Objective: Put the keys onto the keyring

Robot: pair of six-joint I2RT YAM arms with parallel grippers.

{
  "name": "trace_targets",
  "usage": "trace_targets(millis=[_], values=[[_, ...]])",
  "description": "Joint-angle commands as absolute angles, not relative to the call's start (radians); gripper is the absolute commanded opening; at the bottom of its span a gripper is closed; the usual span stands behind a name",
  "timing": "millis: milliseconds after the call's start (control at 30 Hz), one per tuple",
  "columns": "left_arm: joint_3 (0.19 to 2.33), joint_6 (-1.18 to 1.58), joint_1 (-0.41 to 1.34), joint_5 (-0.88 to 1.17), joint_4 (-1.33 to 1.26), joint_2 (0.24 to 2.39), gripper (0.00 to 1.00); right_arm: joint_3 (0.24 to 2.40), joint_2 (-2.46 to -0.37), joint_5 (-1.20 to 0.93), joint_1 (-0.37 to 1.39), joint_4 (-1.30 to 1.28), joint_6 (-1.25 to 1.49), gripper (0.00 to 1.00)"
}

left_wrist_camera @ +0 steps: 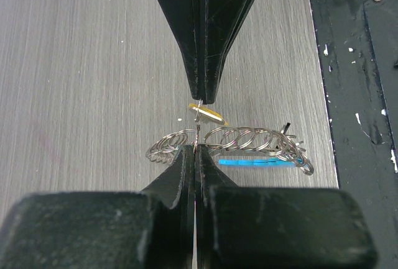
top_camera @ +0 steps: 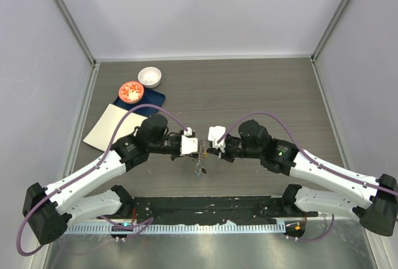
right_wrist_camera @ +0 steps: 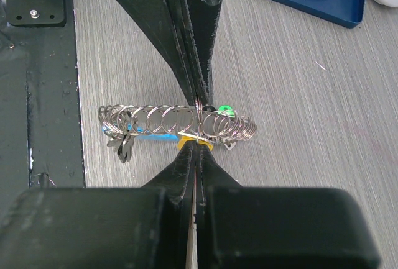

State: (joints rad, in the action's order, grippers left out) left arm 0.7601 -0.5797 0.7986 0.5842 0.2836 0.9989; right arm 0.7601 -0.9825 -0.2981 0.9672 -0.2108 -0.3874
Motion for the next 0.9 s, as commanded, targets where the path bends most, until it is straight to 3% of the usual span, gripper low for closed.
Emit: trace_targets(millis=[0,867], values=[[0.769,-0.572,0.805,0.624,0.216,0.979,0.0,0.785,-0.986,-0.301,0.974,-0.164,-0.394,0.01],[0.77,-0.569,0.804,0.614,0.218,0.98,0.0,0.787,-0.96,-0.311,0.974,-0.19,-0.403,0.01]])
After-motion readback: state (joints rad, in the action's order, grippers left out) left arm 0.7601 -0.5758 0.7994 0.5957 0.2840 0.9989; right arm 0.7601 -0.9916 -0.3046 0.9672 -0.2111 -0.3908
